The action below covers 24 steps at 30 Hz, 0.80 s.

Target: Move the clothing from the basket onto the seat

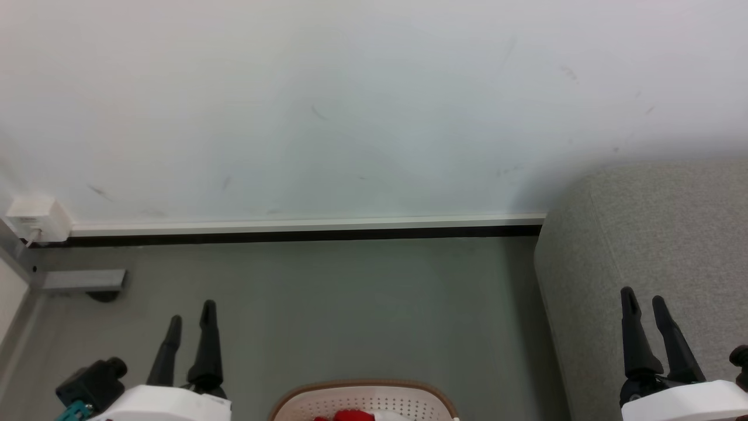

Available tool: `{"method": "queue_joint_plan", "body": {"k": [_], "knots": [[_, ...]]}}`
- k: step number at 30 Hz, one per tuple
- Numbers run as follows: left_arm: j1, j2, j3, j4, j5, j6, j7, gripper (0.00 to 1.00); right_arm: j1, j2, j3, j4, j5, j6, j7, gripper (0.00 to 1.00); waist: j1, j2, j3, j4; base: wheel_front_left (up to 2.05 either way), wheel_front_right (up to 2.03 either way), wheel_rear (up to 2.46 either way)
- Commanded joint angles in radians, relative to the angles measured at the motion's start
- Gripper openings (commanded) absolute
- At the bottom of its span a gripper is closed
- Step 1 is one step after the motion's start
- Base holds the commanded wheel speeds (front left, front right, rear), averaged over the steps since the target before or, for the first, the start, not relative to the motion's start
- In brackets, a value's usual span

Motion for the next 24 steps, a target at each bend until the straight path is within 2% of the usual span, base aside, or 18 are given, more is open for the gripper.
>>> {"method": "queue_joint_plan", "body": {"k": [1,9,24], "knots": [[-0.012,0.015,-0.006,-0.013,0.044,0.01,-0.015,1.0,-0.018,-0.012,0.004,-0.016,-0.04,0.004,-0.011,1.0,0.0,0.0,0.0,0.0,0.0,0.0,0.0],[-0.009,0.033,-0.031,-0.003,0.131,0.049,-0.036,1.0,-0.015,-0.02,0.023,-0.02,-0.13,0.005,-0.033,1.0,0.0,0.0,0.0,0.001,0.0,0.0,0.0],[-0.017,0.046,-0.058,0.016,0.263,0.06,-0.075,1.0,-0.02,-0.036,0.063,-0.024,-0.265,0.005,-0.07,1.0,0.0,0.0,0.001,0.004,0.0,0.0,0.0]]}}
